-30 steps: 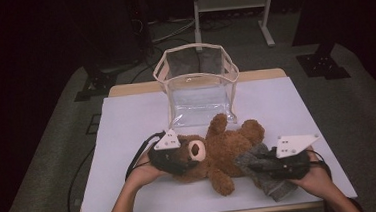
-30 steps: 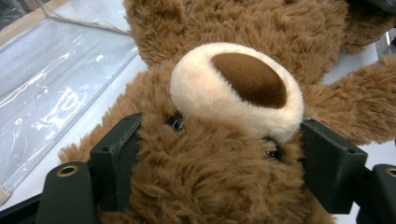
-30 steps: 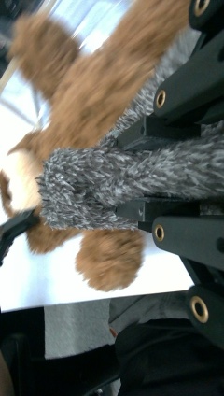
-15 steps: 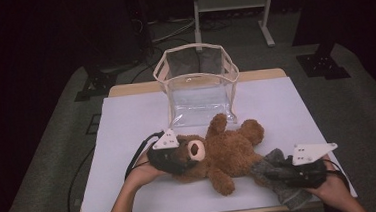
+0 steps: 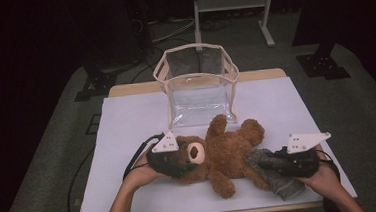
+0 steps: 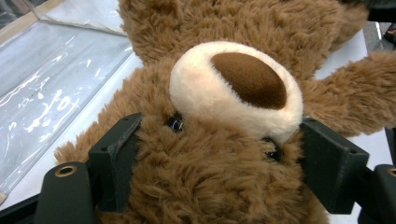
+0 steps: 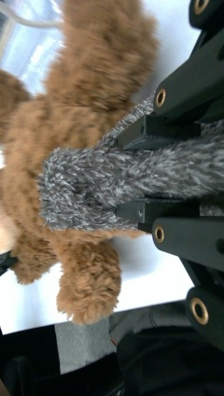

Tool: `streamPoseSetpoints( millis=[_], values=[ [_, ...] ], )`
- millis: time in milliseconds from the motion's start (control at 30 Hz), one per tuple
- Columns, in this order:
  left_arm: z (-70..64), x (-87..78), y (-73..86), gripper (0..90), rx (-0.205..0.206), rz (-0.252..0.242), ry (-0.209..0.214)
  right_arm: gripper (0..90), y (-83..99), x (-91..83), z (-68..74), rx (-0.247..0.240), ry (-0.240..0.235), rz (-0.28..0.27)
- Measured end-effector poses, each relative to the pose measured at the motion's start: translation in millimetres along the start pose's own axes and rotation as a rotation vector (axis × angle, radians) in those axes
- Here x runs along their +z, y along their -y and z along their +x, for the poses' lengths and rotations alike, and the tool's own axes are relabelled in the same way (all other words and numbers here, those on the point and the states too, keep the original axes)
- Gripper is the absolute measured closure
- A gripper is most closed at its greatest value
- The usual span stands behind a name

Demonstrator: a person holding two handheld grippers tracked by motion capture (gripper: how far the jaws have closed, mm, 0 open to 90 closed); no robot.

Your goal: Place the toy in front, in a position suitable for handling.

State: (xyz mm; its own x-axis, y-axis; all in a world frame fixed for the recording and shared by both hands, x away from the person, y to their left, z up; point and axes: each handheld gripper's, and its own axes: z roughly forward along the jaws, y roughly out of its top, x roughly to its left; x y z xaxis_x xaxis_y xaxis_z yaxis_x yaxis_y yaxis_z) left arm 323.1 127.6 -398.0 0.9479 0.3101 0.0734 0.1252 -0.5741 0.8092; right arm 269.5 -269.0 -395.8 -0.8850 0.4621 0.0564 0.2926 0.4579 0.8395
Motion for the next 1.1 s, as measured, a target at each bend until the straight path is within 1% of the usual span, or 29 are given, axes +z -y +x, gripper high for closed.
streamPoseSetpoints(
  millis=[67,167,233,300,333,400,500,533,633,700,733,800,867,900,933,967,1000,1100],
  values=[
    [-2.0,-0.4,-0.2,21.6,0.007,0.002,0.002,68.8,11.1,-3.6,0.1,0.028,-0.008,0.004],
    [-2.4,0.0,-1.3,21.4,0.016,0.006,0.0,68.9,24.7,-16.5,0.2,0.059,0.0,0.01],
    [-1.5,0.4,-1.0,21.3,0.011,0.001,0.002,68.9,24.2,-24.1,-0.8,0.066,0.007,-0.009],
    [-1.2,0.6,-0.8,21.3,0.013,-0.002,0.003,68.9,17.5,-27.1,-3.3,0.058,0.009,-0.027],
    [-1.3,0.5,-1.0,21.3,0.019,0.0,0.005,69.0,11.8,-26.5,-4.9,0.052,0.01,-0.031],
    [-1.3,0.3,-1.2,21.2,0.031,0.003,0.006,68.9,-1.3,-19.6,-9.7,0.028,0.008,-0.034],
    [-1.9,-0.6,-0.1,21.0,0.034,-0.002,0.009,68.9,-19.8,0.1,-17.8,0.003,-0.008,-0.02],
    [-2.1,-1.3,0.1,20.9,0.038,-0.001,0.009,69.0,-25.2,9.6,-20.3,-0.004,-0.019,-0.01],
    [-2.8,-3.8,-0.9,18.4,0.039,0.005,0.005,69.2,-29.7,26.7,-19.8,-0.014,-0.05,0.014],
    [-4.0,-6.8,-4.5,15.4,0.028,-0.011,0.016,69.4,-26.9,27.5,-16.1,-0.016,-0.062,0.016],
    [-5.6,-8.2,-7.1,15.4,0.035,-0.021,0.022,69.4,-24.9,26.6,-13.9,-0.012,-0.067,0.018],
    [-10.8,-7.0,-14.3,15.4,0.06,-0.032,0.042,69.4,-18.0,24.8,-7.1,-0.013,-0.083,0.026],
    [-15.2,-3.2,-19.2,16.2,0.079,-0.025,0.052,69.4,-12.0,23.5,0.3,-0.016,-0.093,0.033],
    [-17.5,-1.1,-20.7,20.1,0.092,-0.022,0.062,69.3,-10.3,22.2,3.0,-0.017,-0.095,0.035],
    [-19.3,0.8,-21.7,22.6,0.107,-0.008,0.065,69.3,-9.6,20.7,4.9,-0.021,-0.094,0.038],
    [-19.4,1.2,-21.8,24.4,0.108,0.0,0.068,69.3,-10.3,18.2,5.7,-0.031,-0.084,0.04],
    [-19.2,1.4,-21.4,25.0,0.096,-0.003,0.069,69.4,-11.7,16.4,5.8,-0.034,-0.08,0.038],
    [-17.6,0.8,-18.4,27.4,0.086,-0.009,0.086,69.4,-24.5,12.1,4.2,-0.054,-0.068,0.019]
  ],
)
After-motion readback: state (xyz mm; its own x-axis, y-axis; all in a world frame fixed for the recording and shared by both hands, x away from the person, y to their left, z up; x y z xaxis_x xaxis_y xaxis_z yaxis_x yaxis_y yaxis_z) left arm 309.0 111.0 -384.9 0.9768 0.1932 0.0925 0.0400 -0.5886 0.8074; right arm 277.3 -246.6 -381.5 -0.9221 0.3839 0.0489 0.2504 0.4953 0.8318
